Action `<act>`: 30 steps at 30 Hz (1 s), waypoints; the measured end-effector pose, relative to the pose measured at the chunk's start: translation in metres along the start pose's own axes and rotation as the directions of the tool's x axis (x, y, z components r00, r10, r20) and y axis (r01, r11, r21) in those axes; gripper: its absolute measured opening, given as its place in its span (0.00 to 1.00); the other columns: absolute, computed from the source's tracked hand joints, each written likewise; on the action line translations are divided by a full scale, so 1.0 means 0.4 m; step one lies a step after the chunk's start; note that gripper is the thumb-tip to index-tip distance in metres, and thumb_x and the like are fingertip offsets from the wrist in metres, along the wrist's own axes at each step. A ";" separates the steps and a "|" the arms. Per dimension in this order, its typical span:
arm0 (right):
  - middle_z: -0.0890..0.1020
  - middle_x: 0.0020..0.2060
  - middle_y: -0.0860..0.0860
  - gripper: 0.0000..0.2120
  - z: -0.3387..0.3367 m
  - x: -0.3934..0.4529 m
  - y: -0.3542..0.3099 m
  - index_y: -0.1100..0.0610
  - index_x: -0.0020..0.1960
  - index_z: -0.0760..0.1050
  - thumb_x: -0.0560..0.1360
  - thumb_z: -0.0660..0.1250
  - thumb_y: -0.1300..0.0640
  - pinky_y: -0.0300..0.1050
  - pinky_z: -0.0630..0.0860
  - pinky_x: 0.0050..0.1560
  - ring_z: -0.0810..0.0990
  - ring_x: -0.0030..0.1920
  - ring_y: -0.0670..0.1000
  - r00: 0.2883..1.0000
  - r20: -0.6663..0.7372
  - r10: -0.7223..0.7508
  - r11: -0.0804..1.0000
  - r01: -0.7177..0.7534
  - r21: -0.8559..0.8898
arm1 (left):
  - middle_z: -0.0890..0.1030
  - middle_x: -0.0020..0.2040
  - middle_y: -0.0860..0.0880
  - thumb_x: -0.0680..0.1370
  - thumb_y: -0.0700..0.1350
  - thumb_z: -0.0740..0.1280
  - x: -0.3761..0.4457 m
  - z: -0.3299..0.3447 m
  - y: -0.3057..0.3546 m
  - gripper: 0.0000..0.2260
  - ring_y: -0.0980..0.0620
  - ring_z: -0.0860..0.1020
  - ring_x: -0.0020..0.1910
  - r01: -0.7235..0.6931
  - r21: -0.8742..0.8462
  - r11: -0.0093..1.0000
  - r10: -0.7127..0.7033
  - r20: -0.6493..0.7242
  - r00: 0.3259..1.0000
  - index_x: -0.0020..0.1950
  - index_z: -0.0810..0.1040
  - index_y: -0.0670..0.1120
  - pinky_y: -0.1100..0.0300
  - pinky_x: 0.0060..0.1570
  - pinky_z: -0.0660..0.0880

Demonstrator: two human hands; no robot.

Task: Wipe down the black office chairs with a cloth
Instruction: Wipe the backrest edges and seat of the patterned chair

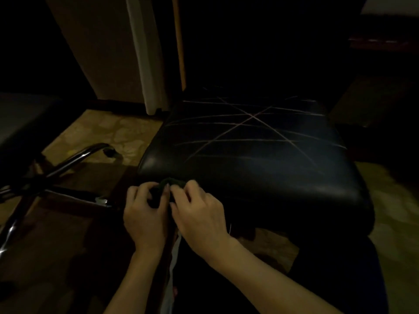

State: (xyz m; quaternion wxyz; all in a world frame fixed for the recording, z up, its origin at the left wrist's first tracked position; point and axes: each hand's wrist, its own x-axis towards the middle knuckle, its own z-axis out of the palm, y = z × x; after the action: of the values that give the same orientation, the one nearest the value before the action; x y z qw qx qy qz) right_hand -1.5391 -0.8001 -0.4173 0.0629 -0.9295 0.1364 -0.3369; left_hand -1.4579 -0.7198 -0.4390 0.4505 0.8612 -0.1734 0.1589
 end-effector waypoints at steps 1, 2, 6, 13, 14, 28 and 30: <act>0.76 0.43 0.52 0.12 0.016 0.009 -0.003 0.56 0.56 0.75 0.74 0.71 0.55 0.41 0.75 0.29 0.77 0.34 0.48 0.999 0.047 0.018 0.999 -0.017 -0.039 | 0.75 0.42 0.48 0.75 0.43 0.72 0.011 -0.001 -0.003 0.06 0.52 0.73 0.37 -0.018 -0.018 1.000 0.018 0.023 1.000 0.49 0.80 0.43 0.62 0.37 0.65; 0.76 0.42 0.51 0.13 0.029 0.021 -0.004 0.55 0.53 0.75 0.72 0.74 0.55 0.41 0.75 0.28 0.77 0.32 0.48 0.996 0.072 0.053 0.996 -0.048 -0.070 | 0.76 0.40 0.50 0.75 0.42 0.72 0.022 -0.004 -0.007 0.05 0.54 0.73 0.36 -0.029 -0.058 0.998 0.032 0.041 0.999 0.49 0.79 0.44 0.63 0.36 0.66; 0.76 0.37 0.50 0.12 0.045 0.060 -0.005 0.55 0.44 0.74 0.68 0.77 0.58 0.41 0.70 0.25 0.75 0.28 0.48 0.994 0.080 0.073 0.991 -0.063 -0.118 | 0.77 0.38 0.55 0.76 0.44 0.72 0.057 -0.006 -0.013 0.06 0.59 0.76 0.37 0.044 -0.178 0.983 -0.032 0.066 0.997 0.50 0.76 0.48 0.68 0.37 0.70; 0.76 0.34 0.50 0.10 -0.078 0.002 0.103 0.55 0.40 0.75 0.67 0.76 0.61 0.41 0.65 0.25 0.75 0.26 0.50 0.981 0.007 0.195 0.956 -0.188 -0.225 | 0.78 0.38 0.56 0.74 0.45 0.73 -0.027 0.051 0.123 0.06 0.60 0.77 0.36 -0.001 -0.218 0.976 0.045 0.194 0.980 0.46 0.76 0.51 0.69 0.37 0.71; 0.76 0.34 0.50 0.09 -0.102 -0.021 0.124 0.55 0.40 0.75 0.68 0.76 0.62 0.40 0.63 0.25 0.74 0.26 0.50 0.979 -0.017 0.204 0.947 -0.202 -0.248 | 0.78 0.39 0.56 0.74 0.45 0.72 -0.049 0.059 0.142 0.06 0.60 0.77 0.37 -0.049 -0.236 0.970 0.102 0.215 0.971 0.46 0.76 0.51 0.68 0.38 0.72; 0.76 0.43 0.51 0.05 -0.010 0.063 0.032 0.54 0.49 0.75 0.73 0.67 0.59 0.44 0.72 0.36 0.77 0.38 0.51 0.983 0.147 0.108 0.985 -0.085 -0.152 | 0.78 0.39 0.51 0.75 0.42 0.71 0.070 -0.007 0.029 0.04 0.50 0.78 0.38 0.070 -0.128 0.989 -0.048 0.167 0.985 0.48 0.78 0.46 0.60 0.40 0.69; 0.77 0.42 0.52 0.06 -0.014 0.064 0.037 0.54 0.47 0.74 0.71 0.67 0.59 0.44 0.70 0.36 0.77 0.37 0.51 0.985 0.134 0.108 0.983 -0.086 -0.160 | 0.78 0.41 0.51 0.76 0.42 0.71 0.048 0.000 0.053 0.05 0.51 0.77 0.39 0.062 -0.091 0.994 -0.047 0.159 0.986 0.50 0.78 0.45 0.58 0.40 0.69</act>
State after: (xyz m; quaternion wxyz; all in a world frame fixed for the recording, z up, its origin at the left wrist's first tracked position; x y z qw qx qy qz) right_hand -1.5270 -0.8218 -0.4006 0.0170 -0.9454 0.2026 -0.2546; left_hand -1.4501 -0.7343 -0.4155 0.4802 0.8530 -0.1921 0.0702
